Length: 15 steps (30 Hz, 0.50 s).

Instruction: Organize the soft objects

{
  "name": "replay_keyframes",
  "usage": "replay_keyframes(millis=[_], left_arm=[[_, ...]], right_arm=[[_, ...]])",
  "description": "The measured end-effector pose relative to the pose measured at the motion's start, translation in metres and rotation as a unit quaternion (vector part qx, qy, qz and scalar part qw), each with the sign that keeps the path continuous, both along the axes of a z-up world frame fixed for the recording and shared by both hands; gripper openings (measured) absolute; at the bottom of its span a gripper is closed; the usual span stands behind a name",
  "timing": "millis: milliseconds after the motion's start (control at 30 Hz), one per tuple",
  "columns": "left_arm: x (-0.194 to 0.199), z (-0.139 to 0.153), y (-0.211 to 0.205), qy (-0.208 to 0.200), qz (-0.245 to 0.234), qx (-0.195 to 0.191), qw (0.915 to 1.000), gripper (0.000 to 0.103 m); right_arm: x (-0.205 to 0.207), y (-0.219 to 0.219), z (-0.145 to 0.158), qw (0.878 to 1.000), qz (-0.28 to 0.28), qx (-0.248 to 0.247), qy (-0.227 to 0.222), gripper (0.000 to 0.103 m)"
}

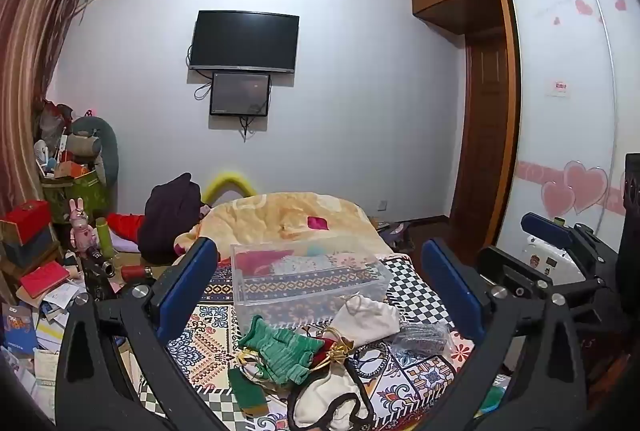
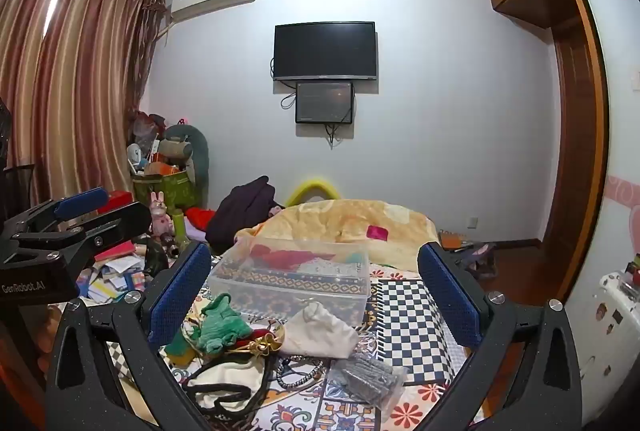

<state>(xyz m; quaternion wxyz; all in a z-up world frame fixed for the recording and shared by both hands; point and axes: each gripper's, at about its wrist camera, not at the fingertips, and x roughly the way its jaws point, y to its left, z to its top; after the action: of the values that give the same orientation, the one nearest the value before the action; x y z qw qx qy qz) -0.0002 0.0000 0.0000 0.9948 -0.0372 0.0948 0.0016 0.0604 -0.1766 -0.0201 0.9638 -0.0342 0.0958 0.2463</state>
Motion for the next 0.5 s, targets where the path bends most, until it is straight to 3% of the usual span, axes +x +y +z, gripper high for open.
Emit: replay_keyframes(millis=[500], left_arm=[[0.0,-0.002,0.0,-0.002,0.007,0.004,1.0,0.103]], right_arm=[[-0.003,-0.006,0.004,1.0,-0.003,0.012,-0.012,0.103]])
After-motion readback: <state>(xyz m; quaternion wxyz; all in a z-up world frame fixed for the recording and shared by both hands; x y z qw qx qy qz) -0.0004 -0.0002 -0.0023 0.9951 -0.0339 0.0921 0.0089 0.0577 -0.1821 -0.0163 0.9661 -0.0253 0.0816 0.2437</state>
